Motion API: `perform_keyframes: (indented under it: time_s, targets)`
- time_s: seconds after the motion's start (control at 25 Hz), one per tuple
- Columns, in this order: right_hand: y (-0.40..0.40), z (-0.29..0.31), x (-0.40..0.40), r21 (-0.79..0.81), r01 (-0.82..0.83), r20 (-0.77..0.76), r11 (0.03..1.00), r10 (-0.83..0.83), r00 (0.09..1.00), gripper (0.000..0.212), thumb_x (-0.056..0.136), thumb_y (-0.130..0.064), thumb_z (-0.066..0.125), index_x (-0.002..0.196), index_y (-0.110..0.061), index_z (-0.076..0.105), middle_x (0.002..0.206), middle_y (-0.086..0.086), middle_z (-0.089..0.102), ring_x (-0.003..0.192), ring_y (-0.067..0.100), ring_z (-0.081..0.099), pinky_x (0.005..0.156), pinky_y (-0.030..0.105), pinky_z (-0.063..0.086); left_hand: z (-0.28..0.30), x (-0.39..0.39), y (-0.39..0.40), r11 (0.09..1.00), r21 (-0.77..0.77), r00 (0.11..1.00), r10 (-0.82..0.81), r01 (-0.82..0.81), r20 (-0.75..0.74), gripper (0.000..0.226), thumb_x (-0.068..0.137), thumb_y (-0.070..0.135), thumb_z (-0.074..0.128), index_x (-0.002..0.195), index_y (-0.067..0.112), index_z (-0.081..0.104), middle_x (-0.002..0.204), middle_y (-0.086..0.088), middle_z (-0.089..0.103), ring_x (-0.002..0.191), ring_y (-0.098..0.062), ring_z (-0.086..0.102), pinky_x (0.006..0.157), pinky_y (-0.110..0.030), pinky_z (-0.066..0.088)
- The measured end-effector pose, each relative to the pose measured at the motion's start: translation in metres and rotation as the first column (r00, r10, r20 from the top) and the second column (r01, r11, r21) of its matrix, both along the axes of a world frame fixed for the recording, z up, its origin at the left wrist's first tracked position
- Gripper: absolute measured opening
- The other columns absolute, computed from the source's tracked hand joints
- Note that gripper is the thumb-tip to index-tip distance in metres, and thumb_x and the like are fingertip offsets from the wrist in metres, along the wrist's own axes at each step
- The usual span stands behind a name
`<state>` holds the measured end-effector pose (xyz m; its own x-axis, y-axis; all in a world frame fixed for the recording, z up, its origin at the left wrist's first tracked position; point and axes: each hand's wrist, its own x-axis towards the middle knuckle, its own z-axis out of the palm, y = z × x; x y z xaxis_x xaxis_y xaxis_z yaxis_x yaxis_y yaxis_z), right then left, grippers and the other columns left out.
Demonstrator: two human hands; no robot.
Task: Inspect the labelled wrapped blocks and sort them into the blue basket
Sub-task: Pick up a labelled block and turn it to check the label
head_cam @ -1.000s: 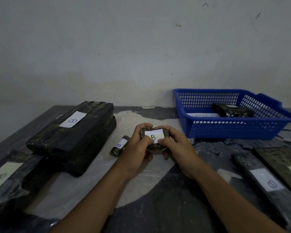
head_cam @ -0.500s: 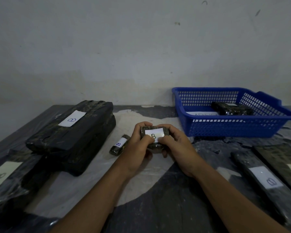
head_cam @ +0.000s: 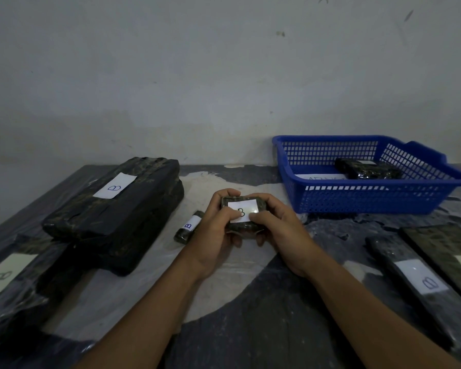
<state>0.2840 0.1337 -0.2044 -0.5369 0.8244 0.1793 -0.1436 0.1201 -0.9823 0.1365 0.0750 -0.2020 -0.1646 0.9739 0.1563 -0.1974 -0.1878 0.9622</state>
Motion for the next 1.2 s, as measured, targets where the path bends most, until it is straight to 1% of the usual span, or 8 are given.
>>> perform_keyframes:
  time_s: [0.2, 0.28, 0.4, 0.52, 0.64, 0.88, 1.08, 1.2]
  targets:
    - [0.0011, -0.0004, -0.0022, -0.071, -0.025, -0.081, 0.997, 0.019, 0.997, 0.030, 0.086, -0.021, 0.063, 0.113, -0.025, 0.074, 0.117, 0.012, 0.072, 0.100, 0.025, 0.068, 0.067, 0.024, 0.054, 0.0002, 0.0001, -0.0004, 0.999, 0.032, 0.997, -0.032, 0.030, 0.065, 0.030, 0.089, 0.017, 0.052, 0.118, 0.018, 0.056, 0.100, -0.014, 0.068, 0.078, -0.023, 0.065, 0.055, -0.030, 0.048]
    - [0.0007, 0.0013, -0.0015, -0.090, -0.032, -0.097, 0.995, 0.023, 0.995, 0.024, 0.094, -0.016, 0.061, 0.115, -0.020, 0.073, 0.114, 0.012, 0.073, 0.098, 0.025, 0.068, 0.062, 0.021, 0.053, 0.0006, -0.0002, 0.0001, 0.999, 0.028, 0.998, -0.029, 0.027, 0.055, 0.027, 0.093, 0.016, 0.049, 0.118, 0.018, 0.056, 0.098, -0.012, 0.070, 0.079, -0.024, 0.065, 0.055, -0.031, 0.048]
    - [-0.0022, 0.0048, -0.0007, -0.120, -0.001, -0.093, 0.993, -0.010, 0.996, 0.022, 0.102, -0.009, 0.054, 0.111, -0.017, 0.072, 0.107, 0.013, 0.073, 0.092, 0.024, 0.067, 0.057, 0.020, 0.052, 0.0012, 0.0003, -0.0004, 1.000, 0.005, 1.000, 0.005, -0.005, -0.030, 0.031, 0.086, 0.023, 0.052, 0.116, 0.023, 0.059, 0.099, -0.011, 0.071, 0.080, -0.024, 0.067, 0.057, -0.034, 0.048]
    - [-0.0042, 0.0042, -0.0010, -0.052, 0.084, -0.034, 0.995, -0.086, 0.996, 0.021, 0.101, -0.009, 0.057, 0.107, -0.019, 0.074, 0.111, 0.016, 0.073, 0.089, 0.023, 0.071, 0.058, 0.023, 0.054, 0.0001, 0.0025, -0.0017, 0.998, 0.008, 0.985, 0.060, -0.059, -0.163, 0.027, 0.093, 0.016, 0.050, 0.114, 0.029, 0.059, 0.104, -0.016, 0.069, 0.081, -0.026, 0.068, 0.056, -0.034, 0.050]
    - [-0.0062, 0.0030, -0.0019, -0.003, 0.120, -0.009, 0.993, -0.120, 0.993, 0.020, 0.100, -0.006, 0.059, 0.106, -0.019, 0.073, 0.107, 0.013, 0.074, 0.082, 0.018, 0.073, 0.058, 0.022, 0.055, -0.0017, 0.0035, -0.0021, 0.997, 0.008, 0.974, 0.076, -0.076, -0.215, 0.035, 0.099, 0.002, 0.044, 0.116, 0.029, 0.057, 0.108, -0.019, 0.068, 0.081, -0.026, 0.069, 0.056, -0.032, 0.051]
    - [-0.0048, 0.0025, -0.0003, -0.013, 0.058, -0.009, 0.998, -0.058, 0.998, 0.024, 0.097, -0.004, 0.063, 0.111, -0.022, 0.072, 0.111, 0.014, 0.071, 0.083, 0.020, 0.072, 0.061, 0.025, 0.056, -0.0010, 0.0014, -0.0012, 0.997, 0.012, 0.981, 0.076, -0.076, -0.178, 0.031, 0.100, 0.003, 0.045, 0.114, 0.026, 0.058, 0.103, -0.014, 0.069, 0.078, -0.024, 0.068, 0.055, -0.031, 0.052]
    - [-0.0063, 0.0008, -0.0033, 0.094, 0.121, 0.050, 0.988, -0.126, 0.991, 0.028, 0.093, 0.001, 0.065, 0.110, -0.020, 0.069, 0.105, 0.013, 0.073, 0.079, 0.017, 0.071, 0.067, 0.029, 0.061, -0.0022, 0.0025, -0.0001, 0.996, 0.025, 0.972, 0.088, -0.085, -0.218, 0.038, 0.097, -0.001, 0.050, 0.110, 0.033, 0.059, 0.111, -0.016, 0.069, 0.084, -0.026, 0.069, 0.066, -0.040, 0.057]
    - [-0.0071, 0.0020, -0.0034, 0.109, 0.124, 0.060, 0.986, -0.131, 0.990, 0.029, 0.093, 0.000, 0.064, 0.111, -0.022, 0.068, 0.106, 0.010, 0.073, 0.080, 0.018, 0.072, 0.067, 0.028, 0.060, -0.0023, 0.0032, -0.0002, 0.995, 0.045, 0.969, 0.099, -0.091, -0.226, 0.040, 0.097, 0.000, 0.051, 0.113, 0.036, 0.058, 0.113, -0.014, 0.069, 0.087, -0.027, 0.069, 0.067, -0.038, 0.057]
